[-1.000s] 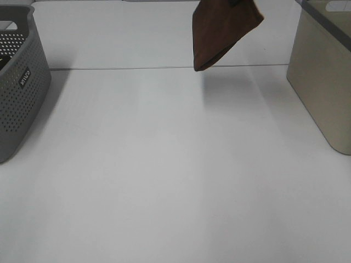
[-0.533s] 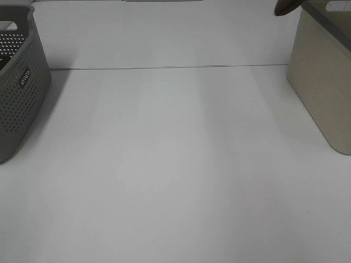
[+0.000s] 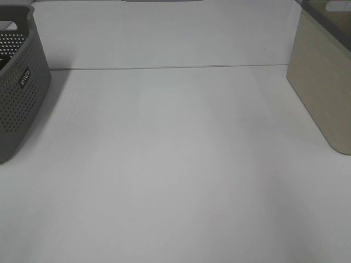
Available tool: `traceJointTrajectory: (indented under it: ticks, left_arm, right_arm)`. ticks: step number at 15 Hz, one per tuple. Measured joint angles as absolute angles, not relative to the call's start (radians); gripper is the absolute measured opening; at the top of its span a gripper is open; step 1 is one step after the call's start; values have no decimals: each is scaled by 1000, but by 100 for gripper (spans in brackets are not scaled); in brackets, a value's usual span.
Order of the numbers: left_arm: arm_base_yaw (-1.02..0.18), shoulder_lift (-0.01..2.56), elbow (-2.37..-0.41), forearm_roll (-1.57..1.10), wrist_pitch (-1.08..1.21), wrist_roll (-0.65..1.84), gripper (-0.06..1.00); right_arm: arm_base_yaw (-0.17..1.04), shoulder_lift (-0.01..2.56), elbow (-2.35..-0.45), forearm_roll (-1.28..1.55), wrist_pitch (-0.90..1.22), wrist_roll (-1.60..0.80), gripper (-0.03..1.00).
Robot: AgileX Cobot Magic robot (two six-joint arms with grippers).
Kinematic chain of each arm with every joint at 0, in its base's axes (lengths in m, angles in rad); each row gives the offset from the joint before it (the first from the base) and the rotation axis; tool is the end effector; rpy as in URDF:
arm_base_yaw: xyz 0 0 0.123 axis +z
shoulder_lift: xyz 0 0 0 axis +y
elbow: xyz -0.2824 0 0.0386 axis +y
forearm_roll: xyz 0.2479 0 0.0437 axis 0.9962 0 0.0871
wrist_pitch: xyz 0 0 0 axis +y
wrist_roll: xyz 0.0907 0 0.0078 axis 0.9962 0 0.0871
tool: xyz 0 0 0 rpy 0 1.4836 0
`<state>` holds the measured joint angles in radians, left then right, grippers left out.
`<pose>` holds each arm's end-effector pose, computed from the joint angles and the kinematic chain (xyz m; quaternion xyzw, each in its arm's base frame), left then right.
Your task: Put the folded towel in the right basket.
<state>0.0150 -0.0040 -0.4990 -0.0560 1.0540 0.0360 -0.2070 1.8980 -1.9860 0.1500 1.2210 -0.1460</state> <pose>-0.0051 -0.0045 0.2775 0.0100 0.8503 -0.0146 0.5260 0.4095 -0.0729 0.3654 0.0359 0.9624 0.0280 0.2678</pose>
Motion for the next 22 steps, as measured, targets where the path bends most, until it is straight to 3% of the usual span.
traceJointTrajectory:
  ticks: [1, 4, 6, 7, 11, 17, 20, 22]
  left_arm:
    - [15, -4, -499, -56, 1054, 36, 97]
    - [15, -4, -499, -56, 1054, 36, 97]
    - [15, -4, -499, -56, 1054, 36, 97]
    - [15, -4, -499, -56, 1054, 36, 97]
    - [15, -4, -499, -56, 1054, 36, 97]
    - [15, -4, -499, -56, 1054, 36, 97]
    - [15, -4, -499, -56, 1054, 36, 97]
    - [15, -4, -499, -56, 1054, 36, 97]
  right_arm:
    - [-207, 1917, -1963, 130, 1221, -138, 7]
    - [-207, 2002, -1953, 83, 1215, -66, 26]
    - [-206, 2002, -1953, 82, 1215, -56, 52]
    - [-206, 1997, -1953, 91, 1215, -50, 58]
    - [-180, 1939, -1953, 210, 1217, -52, 62]
    - [25, 1824, -1953, 133, 1219, -22, 62]
    - [53, 1717, -1930, 87, 1219, 11, 62]
    - [53, 1513, -1753, 56, 1220, 21, 62]
